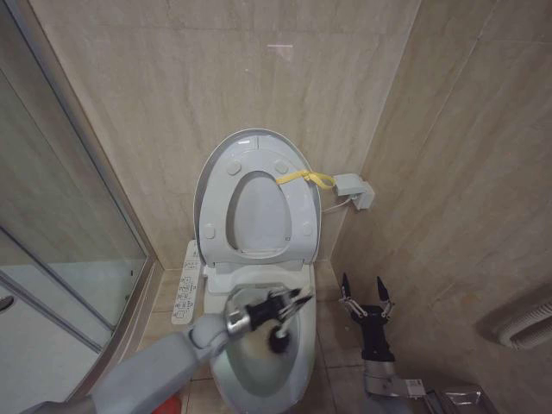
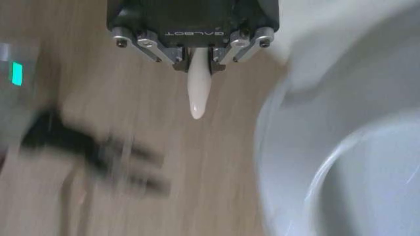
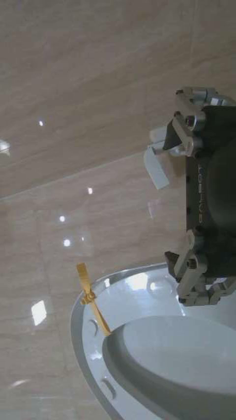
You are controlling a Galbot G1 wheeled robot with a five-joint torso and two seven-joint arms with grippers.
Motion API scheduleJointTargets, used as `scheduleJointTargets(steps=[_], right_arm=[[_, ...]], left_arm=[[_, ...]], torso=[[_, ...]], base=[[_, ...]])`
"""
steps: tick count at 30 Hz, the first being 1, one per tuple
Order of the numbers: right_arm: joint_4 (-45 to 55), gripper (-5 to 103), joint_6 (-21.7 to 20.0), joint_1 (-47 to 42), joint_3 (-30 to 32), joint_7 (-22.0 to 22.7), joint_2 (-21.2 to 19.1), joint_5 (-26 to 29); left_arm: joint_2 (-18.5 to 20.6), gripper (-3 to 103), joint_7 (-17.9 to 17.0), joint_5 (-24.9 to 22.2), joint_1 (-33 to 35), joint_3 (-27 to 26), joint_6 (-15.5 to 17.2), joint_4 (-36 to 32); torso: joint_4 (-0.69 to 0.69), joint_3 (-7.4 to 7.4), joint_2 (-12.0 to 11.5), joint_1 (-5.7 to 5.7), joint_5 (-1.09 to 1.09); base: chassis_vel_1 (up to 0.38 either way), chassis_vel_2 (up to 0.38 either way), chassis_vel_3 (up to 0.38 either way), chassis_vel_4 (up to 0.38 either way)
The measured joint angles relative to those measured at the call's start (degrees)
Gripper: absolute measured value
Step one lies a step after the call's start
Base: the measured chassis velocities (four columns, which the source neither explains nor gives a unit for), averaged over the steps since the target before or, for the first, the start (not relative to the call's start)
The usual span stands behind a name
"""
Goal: Open the toilet lid, clean the toilet bowl with a toilet brush, close the toilet lid, and flush.
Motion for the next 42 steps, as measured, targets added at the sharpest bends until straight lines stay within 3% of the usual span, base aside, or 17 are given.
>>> scheduleJointTargets(steps=[2,8,13,14,17,20,23,24,27,30,32,36,37,38,42], right_arm=[[-0.10,100,-0.01,0.14,-0.09,-0.07,0.10,-0.02],[-0.97,100,-0.04,0.59,-0.27,-0.34,0.87,-0.49],[-1.10,100,-0.03,0.63,-0.50,-0.40,0.97,-0.96],[-1.05,100,-0.03,0.67,-0.57,-0.45,1.00,-1.08],[-0.94,100,-0.05,0.65,-0.50,-0.45,1.03,-1.19],[-0.67,100,-0.04,0.31,0.00,-0.40,1.05,-1.18],[-0.47,100,-0.04,0.20,0.09,-0.35,1.03,-1.14],[-0.20,100,-0.04,0.19,0.01,-0.30,0.94,-1.01],[0.03,100,-0.05,0.16,-0.14,-0.30,0.76,-0.85],[0.05,100,-0.03,0.13,0.00,-0.30,0.67,-0.69],[0.02,100,0.02,0.07,0.34,-0.23,0.73,-0.53],[0.05,100,0.01,0.09,0.23,-0.18,0.73,-0.50],[0.07,100,-0.03,0.18,-0.06,-0.17,0.67,-0.50],[0.07,100,-0.05,0.21,-0.24,-0.18,0.61,-0.50],[-0.07,100,-0.06,0.25,0.02,-0.19,0.42,-0.47]], left_arm=[[-0.09,20,0.19,0.42,0.07,-0.06,-0.07,1.27],[-3.13,20,2.99,-0.17,-0.39,-2.69,-1.73,0.36],[-3.80,20,4.81,0.69,2.35,-2.09,-4.94,7.31],[-4.58,20,4.93,0.77,2.48,-2.41,-5.31,7.89],[-5.90,20,4.74,0.06,2.24,-2.83,-4.86,5.09],[-6.94,20,4.07,-1.19,0.97,-2.86,-4.34,-0.27],[-5.91,20,4.14,-0.36,1.55,-1.92,-4.73,1.72],[-4.92,20,4.29,0.67,2.49,-1.66,-5.17,3.86],[-4.73,20,4.24,0.96,3.08,-1.87,-5.22,4.23],[-6.27,20,3.43,-0.01,2.67,-2.46,-4.30,0.54],[-7.37,20,2.93,-0.50,1.65,-2.39,-4.08,-2.01],[-5.91,20,3.59,0.61,2.80,-2.16,-4.79,2.12],[-5.12,20,3.96,1.20,3.74,-2.35,-5.44,4.54],[-4.82,20,4.11,1.27,4.22,-2.79,-5.93,5.68],[-6.60,20,3.22,-0.69,3.54,-3.02,-4.40,1.65]], torso=[[0.03,0.00,0.00,0.00,0.00],[-0.12,-0.01,0.01,-0.01,0.02],[0.03,-0.01,0.01,-0.01,0.00],[-0.03,-0.02,0.01,-0.02,0.00],[0.02,0.02,-0.01,0.00,0.03],[-0.12,-0.01,0.01,-0.01,0.02],[-0.09,0.00,0.00,-0.01,0.01],[0.01,0.00,0.00,-0.01,0.02],[0.05,0.00,0.00,-0.01,0.04],[0.02,0.00,0.00,-0.01,0.02],[-0.14,-0.02,0.01,-0.01,-0.01],[-0.10,0.00,0.00,0.00,0.02],[0.02,0.01,0.00,0.00,0.01],[0.03,0.00,0.00,-0.01,0.03],[0.00,0.01,0.00,0.00,0.01]], base=[[0.000,0.000,0.000,0.000],[0.000,0.000,0.000,0.000],[0.000,0.000,0.000,0.000],[0.000,0.000,0.000,0.000],[0.000,0.000,0.000,0.000],[0.000,0.000,0.000,0.000],[0.000,0.000,0.000,0.000],[0.000,0.000,0.000,0.000],[0.000,0.000,0.000,0.000],[0.000,0.000,0.000,0.000],[0.000,0.000,0.000,0.000],[0.000,0.000,0.000,0.000],[0.000,0.000,0.000,0.000],[0.051,0.031,0.049,0.013],[0.026,0.017,0.017,0.008]])
